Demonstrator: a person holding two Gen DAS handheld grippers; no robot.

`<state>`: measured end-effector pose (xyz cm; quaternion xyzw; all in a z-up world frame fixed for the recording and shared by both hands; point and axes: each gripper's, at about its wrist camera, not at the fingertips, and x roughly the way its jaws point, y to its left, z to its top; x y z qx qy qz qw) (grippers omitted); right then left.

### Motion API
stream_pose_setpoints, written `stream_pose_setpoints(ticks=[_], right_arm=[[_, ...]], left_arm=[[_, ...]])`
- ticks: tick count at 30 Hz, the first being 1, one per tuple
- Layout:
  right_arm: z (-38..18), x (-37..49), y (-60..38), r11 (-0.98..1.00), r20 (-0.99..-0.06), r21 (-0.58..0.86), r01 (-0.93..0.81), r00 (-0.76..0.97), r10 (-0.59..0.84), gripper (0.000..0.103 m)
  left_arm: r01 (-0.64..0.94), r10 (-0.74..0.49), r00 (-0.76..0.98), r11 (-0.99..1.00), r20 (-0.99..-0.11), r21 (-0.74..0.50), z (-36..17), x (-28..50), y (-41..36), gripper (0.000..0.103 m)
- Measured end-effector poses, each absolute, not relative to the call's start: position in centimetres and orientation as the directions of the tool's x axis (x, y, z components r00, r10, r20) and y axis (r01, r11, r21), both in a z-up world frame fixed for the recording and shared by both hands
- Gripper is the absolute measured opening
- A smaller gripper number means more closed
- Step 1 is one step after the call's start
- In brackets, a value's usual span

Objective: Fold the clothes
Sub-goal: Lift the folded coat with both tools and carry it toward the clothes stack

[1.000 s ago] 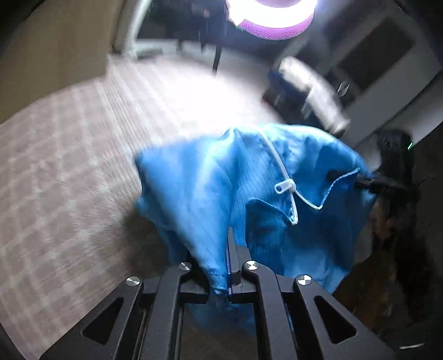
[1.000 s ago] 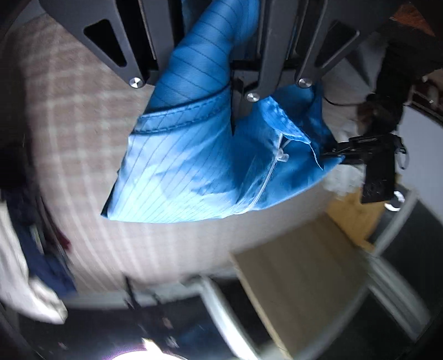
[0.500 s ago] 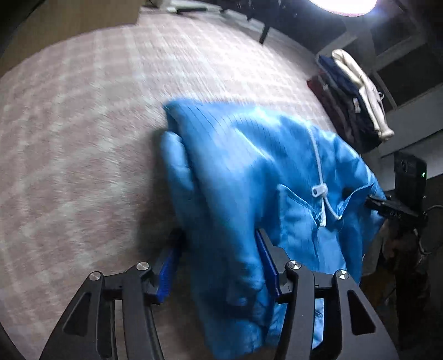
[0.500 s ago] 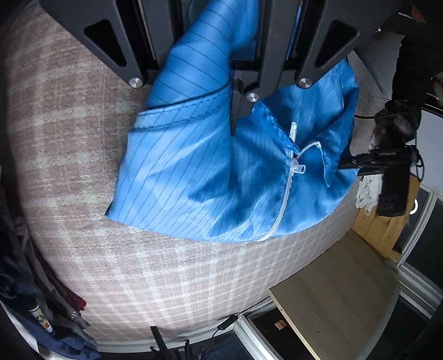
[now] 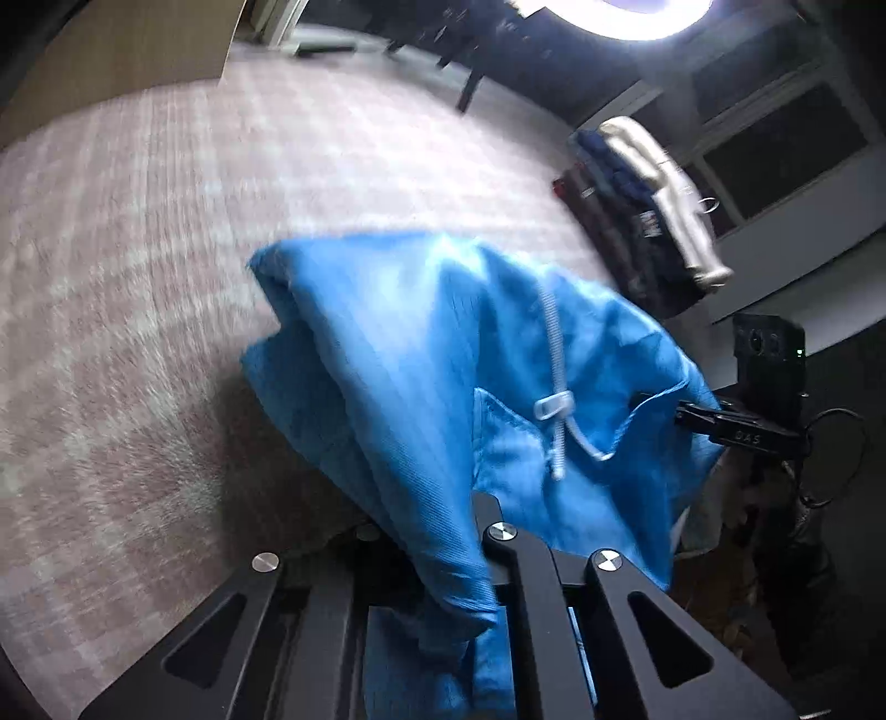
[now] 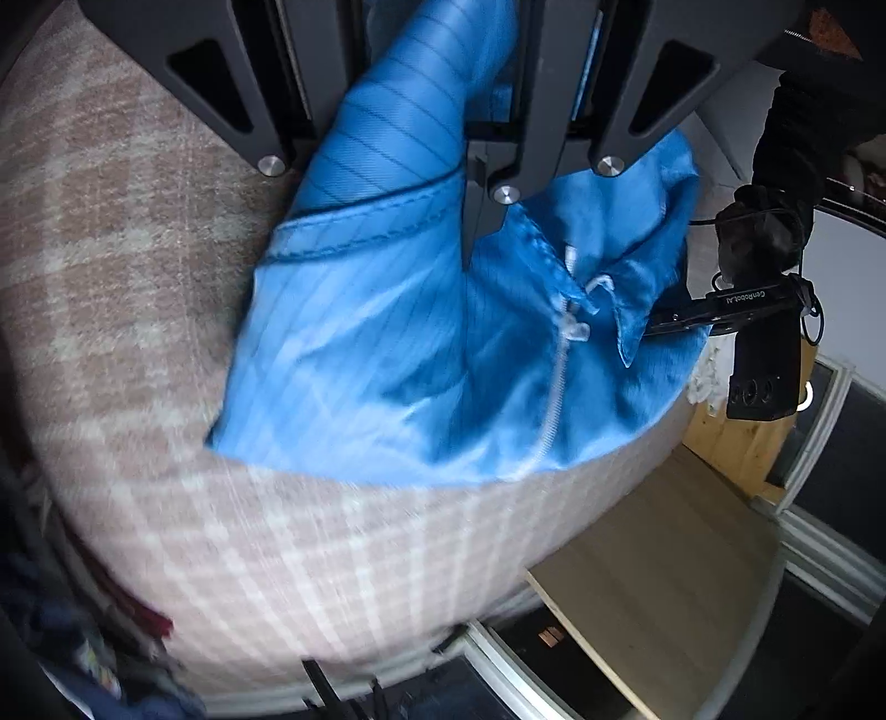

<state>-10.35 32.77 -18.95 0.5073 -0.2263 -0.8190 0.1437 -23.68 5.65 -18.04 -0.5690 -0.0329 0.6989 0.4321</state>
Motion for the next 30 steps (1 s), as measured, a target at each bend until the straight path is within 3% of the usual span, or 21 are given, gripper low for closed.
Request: stream_pose_setpoints(ticks=[12, 23, 30], right_arm=[[-5.2, -3.8, 35.6, -0.91, -0.672, 0.412, 0.034, -0.663, -0.33, 0.007], [3.3, -5.4, 52.0, -0.976, -0.673, 0.212, 0.049, -0.717, -0.182, 0.007], [4.6, -11.3, 64.9, -0.981, -0.716, 0.169, 0.09, -0.673, -0.185, 0.007]], left_arm=[[-0.76, 0.754, -0.017, -0.436, -0.656, -0.482, -3.7, -20.3, 7.8, 0.006], [-0.829, 0.791, -0.108, -0.406, -0.602, -0.384, 3.8, -19.8, 26.9, 0.006], [-0.798, 0.79, -0.14, -0.447, -0.597, -0.404, 3.4, -21.7, 38.4, 0.007]])
